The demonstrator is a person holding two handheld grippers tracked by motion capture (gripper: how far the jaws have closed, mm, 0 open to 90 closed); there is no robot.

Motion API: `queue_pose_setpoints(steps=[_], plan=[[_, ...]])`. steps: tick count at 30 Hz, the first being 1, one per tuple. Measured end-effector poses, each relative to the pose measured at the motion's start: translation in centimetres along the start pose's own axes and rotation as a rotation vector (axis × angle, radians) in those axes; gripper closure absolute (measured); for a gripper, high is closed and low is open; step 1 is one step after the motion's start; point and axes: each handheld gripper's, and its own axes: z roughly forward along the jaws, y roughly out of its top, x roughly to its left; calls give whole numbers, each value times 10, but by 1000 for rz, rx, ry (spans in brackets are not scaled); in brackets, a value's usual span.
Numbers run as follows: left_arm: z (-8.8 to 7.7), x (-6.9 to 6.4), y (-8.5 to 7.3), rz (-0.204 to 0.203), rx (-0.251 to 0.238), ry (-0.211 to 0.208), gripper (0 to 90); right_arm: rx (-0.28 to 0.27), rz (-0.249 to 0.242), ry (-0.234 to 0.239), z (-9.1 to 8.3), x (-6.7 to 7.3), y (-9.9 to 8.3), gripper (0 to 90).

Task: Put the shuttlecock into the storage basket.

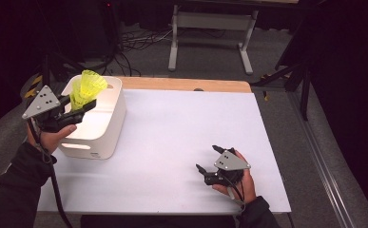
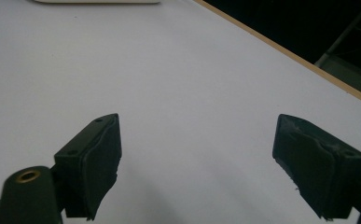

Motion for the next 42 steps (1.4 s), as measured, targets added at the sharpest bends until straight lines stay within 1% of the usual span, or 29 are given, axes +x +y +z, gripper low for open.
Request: queue_pose_setpoints(steps=[2, 4, 6, 11, 12, 13, 15, 16, 18, 21, 23, 25, 26, 27, 30, 32, 34, 36, 37, 39, 41, 42], plan=[[3, 2, 0, -1, 14, -2, 562, 1, 0, 1, 1, 0, 0, 163], [6, 4, 1, -9, 14, -6, 562, 5, -4, 3, 1, 0, 0, 163], [9, 6, 2, 7, 35, 0, 561, 5, -4, 5, 1, 1, 0, 163], [15, 13, 4, -12, 49, -1, 562, 6, -7, 6, 2, 1, 0, 163], [16, 14, 5, -7, 60, 2, 562, 7, -7, 6, 2, 1, 0, 163], [17, 14, 5, -8, 56, 3, 563, 7, -7, 6, 2, 1, 0, 163], [20, 17, 6, -14, 66, 0, 563, 6, -6, 7, 2, 1, 0, 163], [21, 18, 7, -10, 77, 6, 563, 6, -7, 7, 2, 1, 0, 163], [25, 21, 8, -18, 83, 2, 564, 6, -6, 8, 2, 1, 0, 163], [31, 24, 10, -16, 105, -8, 564, 6, -4, 9, 2, 1, 0, 163], [34, 26, 10, -28, 107, -8, 564, 8, -2, 7, 2, 0, -1, 163], [37, 28, 10, -29, 111, -5, 564, 9, -3, 7, 2, 0, -1, 163], [39, 28, 10, -35, 114, -9, 563, 9, -3, 7, 2, 0, -1, 163], [40, 29, 10, -27, 122, -7, 563, 9, -4, 7, 2, 0, -1, 164], [46, 31, 8, -27, 149, -3, 563, 11, -5, 6, 2, -1, -1, 164], [50, 34, 5, -27, 175, 4, 563, 11, -5, 8, 3, -1, -1, 164], [53, 38, 2, -48, 189, 7, 563, 12, -4, 10, 3, -1, -1, 164], [58, 42, -2, -54, 211, 17, 564, 13, -4, 10, 3, -1, -2, 164], [60, 43, -3, -60, 226, 15, 563, 15, -4, 9, 4, -2, -2, 164], [63, 46, -4, -49, 253, 22, 563, 14, -3, 10, 4, -2, -2, 164], [65, 48, -4, -56, 260, 23, 564, 16, 2, 9, 4, -3, -3, 164], [65, 49, -4, -46, 271, 24, 564, 15, 5, 10, 4, -3, -3, 164]])
